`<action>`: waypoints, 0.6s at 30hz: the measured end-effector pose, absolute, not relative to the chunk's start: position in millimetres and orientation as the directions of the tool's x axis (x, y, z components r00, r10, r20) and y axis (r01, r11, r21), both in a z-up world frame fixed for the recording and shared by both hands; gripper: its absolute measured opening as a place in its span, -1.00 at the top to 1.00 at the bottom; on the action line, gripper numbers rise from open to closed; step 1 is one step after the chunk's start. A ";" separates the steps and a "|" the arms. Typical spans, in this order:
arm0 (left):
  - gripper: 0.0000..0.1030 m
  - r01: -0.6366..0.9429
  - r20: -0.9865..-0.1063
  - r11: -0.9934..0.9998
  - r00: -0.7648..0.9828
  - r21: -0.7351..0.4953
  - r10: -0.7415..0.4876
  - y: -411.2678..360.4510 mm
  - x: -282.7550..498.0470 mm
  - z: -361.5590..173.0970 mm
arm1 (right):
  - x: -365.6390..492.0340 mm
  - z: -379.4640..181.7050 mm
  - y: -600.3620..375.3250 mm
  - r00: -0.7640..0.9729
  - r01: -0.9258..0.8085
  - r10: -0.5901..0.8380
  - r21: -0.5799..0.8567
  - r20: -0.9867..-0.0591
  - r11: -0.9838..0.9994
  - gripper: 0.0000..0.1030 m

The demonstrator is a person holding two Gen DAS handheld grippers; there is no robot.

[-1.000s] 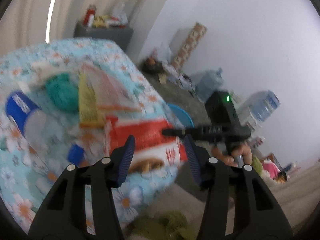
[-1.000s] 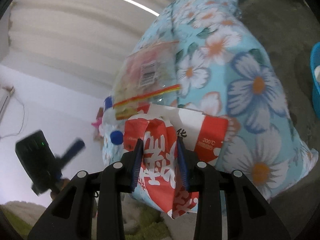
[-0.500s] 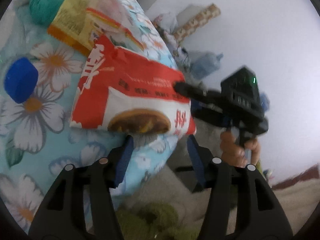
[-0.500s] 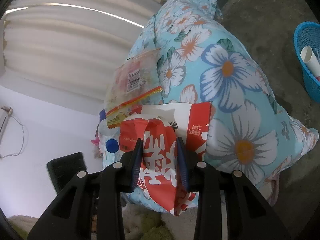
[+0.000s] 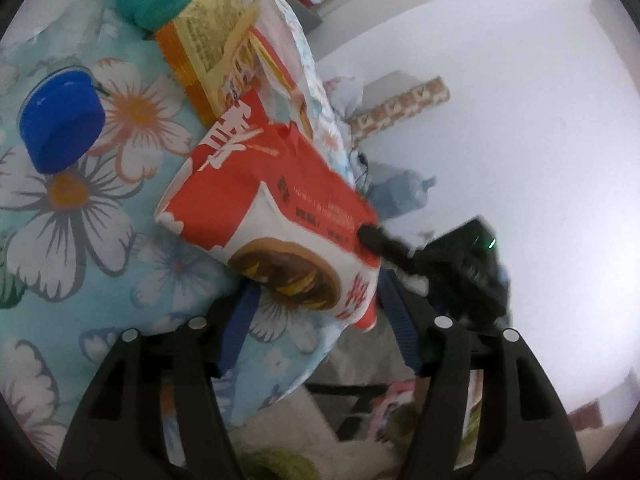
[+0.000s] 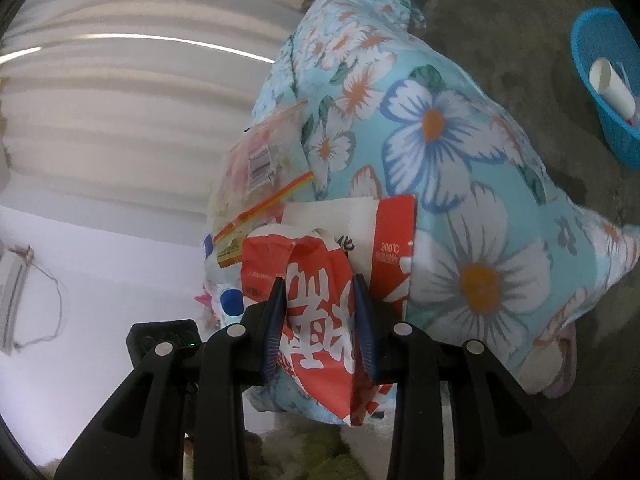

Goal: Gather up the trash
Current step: 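Lift the red bag with the left gripper while the right gripper holds the snack bag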

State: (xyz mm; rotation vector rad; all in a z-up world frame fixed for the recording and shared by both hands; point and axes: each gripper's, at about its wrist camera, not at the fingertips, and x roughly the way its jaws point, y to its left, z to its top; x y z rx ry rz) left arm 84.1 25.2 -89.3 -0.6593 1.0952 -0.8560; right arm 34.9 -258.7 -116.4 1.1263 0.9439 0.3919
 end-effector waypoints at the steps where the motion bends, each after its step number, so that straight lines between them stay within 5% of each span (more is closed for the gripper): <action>1: -0.24 0.261 -0.463 0.509 0.221 -0.820 -0.858 26.0 81.9 -87.8 | 32.8 -119.5 -260.2 0.570 0.189 0.706 0.903 -0.421 0.386 0.38; 11: -0.25 0.297 -0.462 0.521 0.249 -0.800 -0.851 0.3 80.7 -86.6 | 11.4 -146.8 -271.7 0.564 0.228 0.774 0.956 -0.286 0.187 0.39; 18: -0.01 0.308 -0.393 0.452 0.236 -0.837 -0.889 3.1 83.1 -78.5 | -0.4 -160.8 -275.4 0.556 0.230 0.808 0.970 -0.193 0.074 0.39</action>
